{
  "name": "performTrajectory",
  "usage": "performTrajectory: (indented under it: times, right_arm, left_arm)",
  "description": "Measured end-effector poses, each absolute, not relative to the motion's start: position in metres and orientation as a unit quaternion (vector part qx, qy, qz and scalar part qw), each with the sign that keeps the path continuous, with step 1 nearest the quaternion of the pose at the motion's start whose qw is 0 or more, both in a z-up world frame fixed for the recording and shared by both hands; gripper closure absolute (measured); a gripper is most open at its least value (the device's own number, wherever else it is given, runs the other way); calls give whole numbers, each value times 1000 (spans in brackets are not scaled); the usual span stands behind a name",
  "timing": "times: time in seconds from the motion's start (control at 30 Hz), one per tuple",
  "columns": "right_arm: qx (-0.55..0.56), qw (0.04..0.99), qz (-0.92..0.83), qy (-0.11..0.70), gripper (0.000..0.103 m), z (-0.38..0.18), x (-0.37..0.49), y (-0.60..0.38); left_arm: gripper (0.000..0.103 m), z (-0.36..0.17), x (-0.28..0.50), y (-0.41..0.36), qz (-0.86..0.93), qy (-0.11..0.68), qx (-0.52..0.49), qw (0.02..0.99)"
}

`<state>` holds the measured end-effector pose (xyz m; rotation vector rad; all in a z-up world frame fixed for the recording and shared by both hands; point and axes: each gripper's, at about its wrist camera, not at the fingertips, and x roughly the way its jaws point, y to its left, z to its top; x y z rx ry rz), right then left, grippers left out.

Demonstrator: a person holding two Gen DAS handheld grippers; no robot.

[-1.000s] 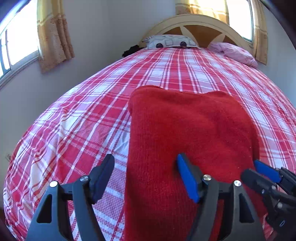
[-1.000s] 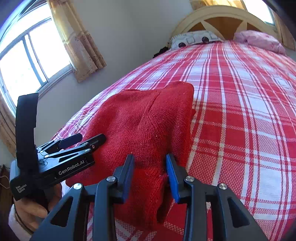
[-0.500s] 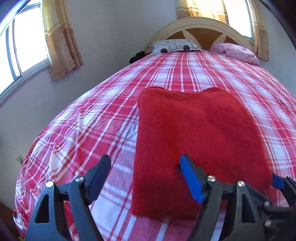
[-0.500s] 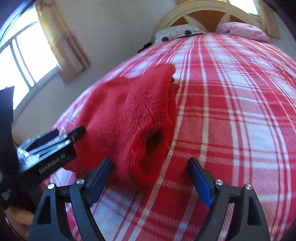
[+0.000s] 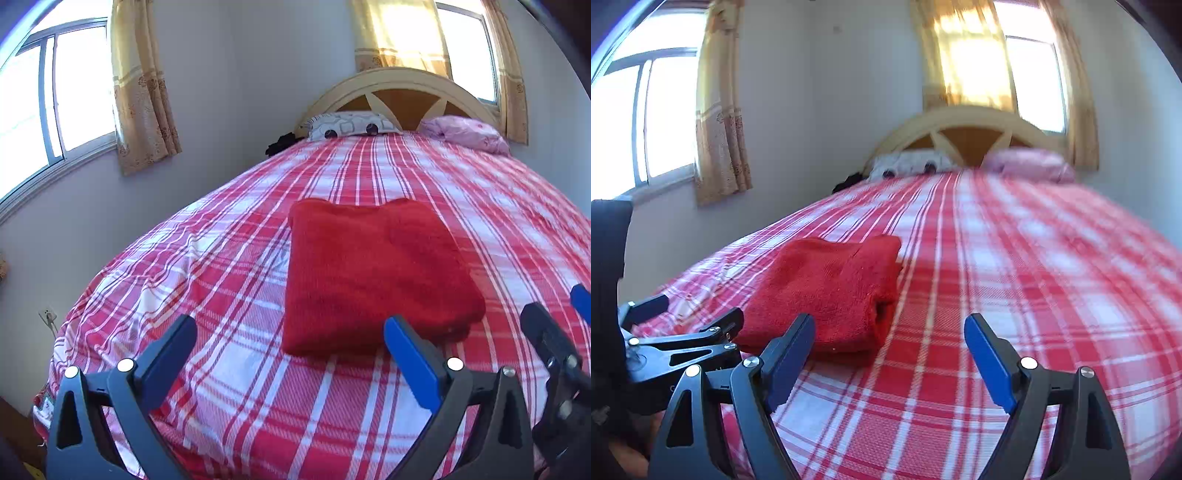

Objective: Fold small clothes

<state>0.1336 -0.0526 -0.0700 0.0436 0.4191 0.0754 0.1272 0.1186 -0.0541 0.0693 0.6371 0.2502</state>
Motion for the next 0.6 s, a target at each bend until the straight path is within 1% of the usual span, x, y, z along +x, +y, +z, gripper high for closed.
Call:
performTrajectory:
  times: [0.07, 0.13, 0.27, 0.37, 0.43, 0.5, 0.6]
  right_arm:
    - [13, 968, 47, 247, 17, -77, 135, -48]
    - [18, 963, 51, 264, 17, -82, 131, -48]
    - [16, 963, 53, 262, 17, -79, 114, -46]
    - [16, 966, 60, 252, 17, -67, 97, -45]
    - [19, 970, 58, 235, 17, -52, 84, -46]
    - [30, 976, 53, 208, 17, -33, 69, -52]
    - [44, 988, 36, 144, 17, 3, 40, -63]
  left_arm:
    - [0, -61, 127, 118, 124, 343, 41, 930]
    - [0, -66, 122, 118, 119, 361, 38, 924]
    - [0, -69, 104, 123, 115, 364, 26, 924]
    - [0, -61, 90, 123, 115, 358, 16, 927]
    - [0, -48, 81, 120, 115, 339, 20, 934]
    - [0, -23, 67, 114, 118, 302, 22, 946]
    - [0, 7, 49, 110, 113, 252, 16, 961]
